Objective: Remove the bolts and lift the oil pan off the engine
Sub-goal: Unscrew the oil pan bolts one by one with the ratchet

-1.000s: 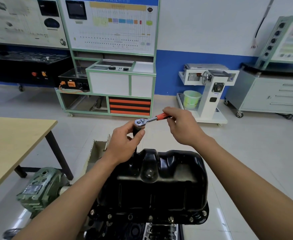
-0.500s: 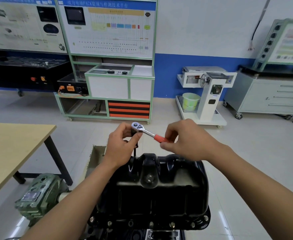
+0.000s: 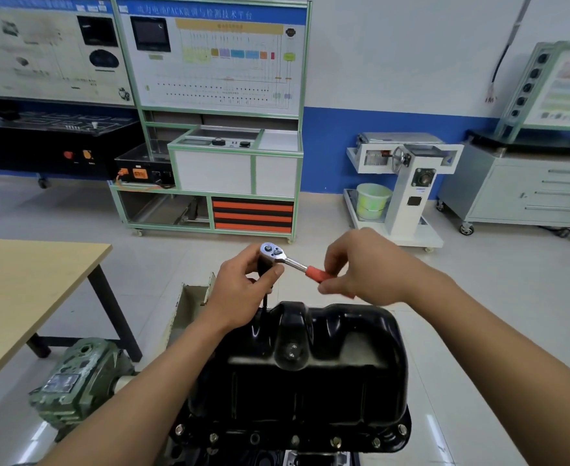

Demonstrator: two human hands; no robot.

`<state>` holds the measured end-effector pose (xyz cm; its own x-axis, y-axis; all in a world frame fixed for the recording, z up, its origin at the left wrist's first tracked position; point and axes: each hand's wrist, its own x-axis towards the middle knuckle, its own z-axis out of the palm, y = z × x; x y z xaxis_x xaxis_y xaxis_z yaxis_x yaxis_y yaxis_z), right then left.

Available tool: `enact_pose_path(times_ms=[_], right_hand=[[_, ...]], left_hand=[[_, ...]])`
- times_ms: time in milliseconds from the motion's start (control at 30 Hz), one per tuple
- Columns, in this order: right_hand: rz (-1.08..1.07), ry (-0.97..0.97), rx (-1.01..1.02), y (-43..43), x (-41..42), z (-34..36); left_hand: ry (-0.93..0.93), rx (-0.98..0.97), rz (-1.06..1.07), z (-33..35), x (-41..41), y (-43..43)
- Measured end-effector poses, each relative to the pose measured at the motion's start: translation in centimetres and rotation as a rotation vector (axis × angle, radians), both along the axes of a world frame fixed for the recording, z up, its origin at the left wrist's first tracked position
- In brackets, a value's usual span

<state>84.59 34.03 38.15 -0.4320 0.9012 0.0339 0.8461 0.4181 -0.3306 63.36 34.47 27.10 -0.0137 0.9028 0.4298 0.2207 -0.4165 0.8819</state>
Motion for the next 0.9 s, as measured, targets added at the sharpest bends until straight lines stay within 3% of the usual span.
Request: enact_pose_path(times_ms=[233, 467, 667, 900], right_hand=[[-0.076, -0.036, 0.222, 3.5, -0.6, -1.5], [-0.032, 0.113, 0.277, 4.9, -1.3, -3.0], [-0.022, 0.046, 0.344, 4.0, -0.3, -3.6], [0.024, -0.040, 0.178, 0.5, -0.6, -1.3]], left_hand=[[-0.080, -0.062, -0.067, -0.1, 0.0, -0.3], [-0.030, -0.066, -0.079, 0.3, 0.1, -0.5], [-0.044, -0.029, 0.003, -0.1, 0.2, -0.1], [-0.067, -0.016, 0.039, -0.5, -0.1, 0.3]])
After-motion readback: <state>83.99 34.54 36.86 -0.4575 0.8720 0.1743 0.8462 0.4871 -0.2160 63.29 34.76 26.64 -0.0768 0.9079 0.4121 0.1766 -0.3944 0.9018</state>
